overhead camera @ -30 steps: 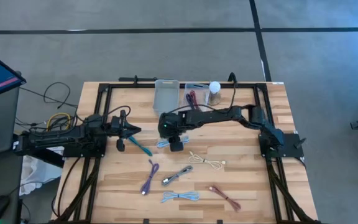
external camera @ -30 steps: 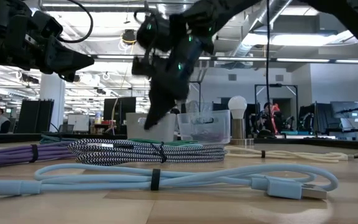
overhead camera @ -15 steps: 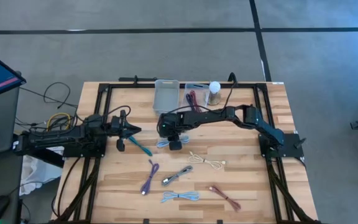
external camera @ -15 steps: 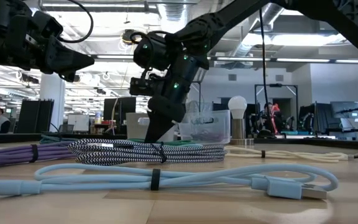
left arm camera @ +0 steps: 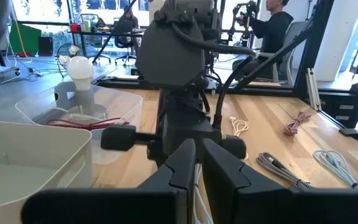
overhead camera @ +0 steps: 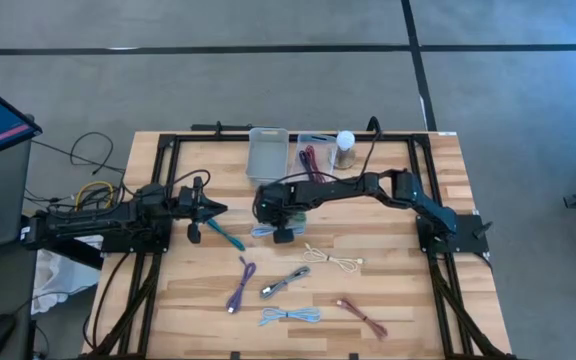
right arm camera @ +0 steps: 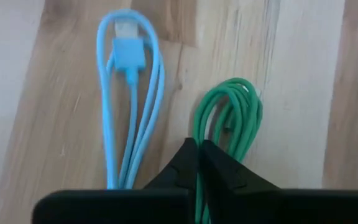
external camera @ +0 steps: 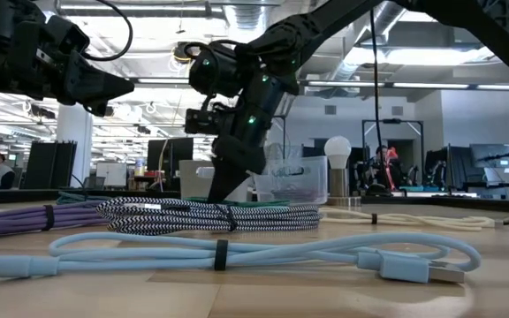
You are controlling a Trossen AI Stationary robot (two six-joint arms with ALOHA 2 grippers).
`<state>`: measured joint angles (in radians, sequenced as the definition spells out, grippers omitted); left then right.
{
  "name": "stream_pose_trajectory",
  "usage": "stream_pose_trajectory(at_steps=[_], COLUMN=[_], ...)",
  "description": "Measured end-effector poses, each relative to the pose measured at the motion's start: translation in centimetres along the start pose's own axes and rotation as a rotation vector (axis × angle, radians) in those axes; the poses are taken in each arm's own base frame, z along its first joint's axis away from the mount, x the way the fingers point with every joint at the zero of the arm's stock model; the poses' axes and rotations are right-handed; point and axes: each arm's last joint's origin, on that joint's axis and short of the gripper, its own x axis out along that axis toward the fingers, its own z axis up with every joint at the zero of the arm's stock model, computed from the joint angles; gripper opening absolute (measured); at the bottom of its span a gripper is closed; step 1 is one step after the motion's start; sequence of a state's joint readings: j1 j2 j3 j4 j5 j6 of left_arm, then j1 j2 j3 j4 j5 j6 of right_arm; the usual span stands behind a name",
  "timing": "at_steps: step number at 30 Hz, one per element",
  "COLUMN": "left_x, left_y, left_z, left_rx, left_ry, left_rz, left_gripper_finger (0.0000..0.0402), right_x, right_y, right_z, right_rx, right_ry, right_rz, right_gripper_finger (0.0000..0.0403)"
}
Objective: Pick & Place USB Port
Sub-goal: Put the green charger cable into the white bin
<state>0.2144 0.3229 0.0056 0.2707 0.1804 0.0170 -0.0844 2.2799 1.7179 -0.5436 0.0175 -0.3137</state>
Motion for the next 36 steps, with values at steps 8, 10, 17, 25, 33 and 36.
stream_pose_trajectory(at_steps=[8, 10, 17, 25, 33, 36], left_x=[0.0, 0.0, 0.0, 0.0, 0.0, 0.0], left_y=[0.0, 0.0, 0.0, 0.0, 0.0, 0.0], left_z=[0.0, 0.0, 0.0, 0.0, 0.0, 0.1], left_rx=[0.000, 0.000, 0.000, 0.001, 0.001, 0.001], left_ry=[-0.001, -0.001, -0.001, -0.004, -0.004, -0.005], left_rz=[0.000, 0.000, 0.000, 0.000, 0.000, 0.000], left_gripper_finger=[0.0027, 0.0027, 0.0027, 0.0027, 0.0027, 0.0027], right_x=[-6.6, -7.8, -11.8, -13.0, -8.2, -6.2], right_y=[-2.6, -3.5, -8.3, -13.3, -15.3, -15.5], right_z=[1.6, 1.7, 2.2, 2.1, 0.2, -0.5], right_rx=[0.006, 0.024, 0.205, 0.395, 0.513, 0.532], right_ry=[-0.126, -0.163, -0.419, -0.740, -0.666, -0.620], right_rz=[-0.160, -0.183, -0.290, -0.237, -0.213, -0.205], right_gripper_finger=[0.0000, 0.0000, 0.0000, 0.0000, 0.0000, 0.0000])
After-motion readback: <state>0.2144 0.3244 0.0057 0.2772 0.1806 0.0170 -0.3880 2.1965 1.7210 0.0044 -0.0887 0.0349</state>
